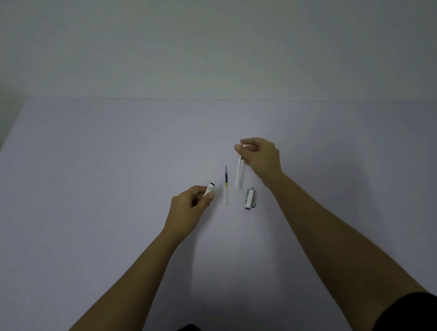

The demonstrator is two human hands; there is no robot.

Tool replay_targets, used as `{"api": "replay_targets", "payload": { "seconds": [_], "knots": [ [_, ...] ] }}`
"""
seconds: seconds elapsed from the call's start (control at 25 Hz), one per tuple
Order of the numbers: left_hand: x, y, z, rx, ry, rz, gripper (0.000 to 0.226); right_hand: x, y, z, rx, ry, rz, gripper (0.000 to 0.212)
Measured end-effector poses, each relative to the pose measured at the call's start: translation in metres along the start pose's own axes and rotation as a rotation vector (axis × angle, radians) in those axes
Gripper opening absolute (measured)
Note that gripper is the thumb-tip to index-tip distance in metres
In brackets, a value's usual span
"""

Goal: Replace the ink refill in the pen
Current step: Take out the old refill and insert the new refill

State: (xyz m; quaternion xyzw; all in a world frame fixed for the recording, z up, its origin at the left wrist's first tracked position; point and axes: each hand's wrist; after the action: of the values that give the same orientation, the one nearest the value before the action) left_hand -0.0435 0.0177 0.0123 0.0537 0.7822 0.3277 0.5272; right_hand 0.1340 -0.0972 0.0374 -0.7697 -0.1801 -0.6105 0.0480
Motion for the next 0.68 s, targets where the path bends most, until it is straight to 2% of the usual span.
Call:
{"api": "replay_targets", "payload": {
  "seconds": [0.08,0.32,0.68],
  "knots": [
    [-0.003,0.002,0.003,-0.022,-0.01,-0.009,0.005,-0.015,0.002,-0.001,-0.008,-0.022,-0.178,0.026],
    [-0.016,0.012,0.028,-0.062,-0.045,-0.04,0.006,-0.047,-0.007,0.009,-0.01,-0.081,-0.425,0.027],
    [-0.008,0.008,0.041,-0.055,-0.008,-0.057,0.007,-0.055,-0.016,0.008,-0.018,-0.033,-0.467,0.025]
  ]
}}
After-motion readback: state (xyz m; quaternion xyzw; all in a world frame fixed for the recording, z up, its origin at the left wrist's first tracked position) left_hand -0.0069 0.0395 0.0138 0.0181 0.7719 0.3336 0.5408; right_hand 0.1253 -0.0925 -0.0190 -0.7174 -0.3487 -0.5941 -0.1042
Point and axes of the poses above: each hand's wrist, its own z-axis towards the middle knuckle, its own y-axis out of the back of the hand, x = y × z, and after that the axes turned 11 degrees about z, right-handed
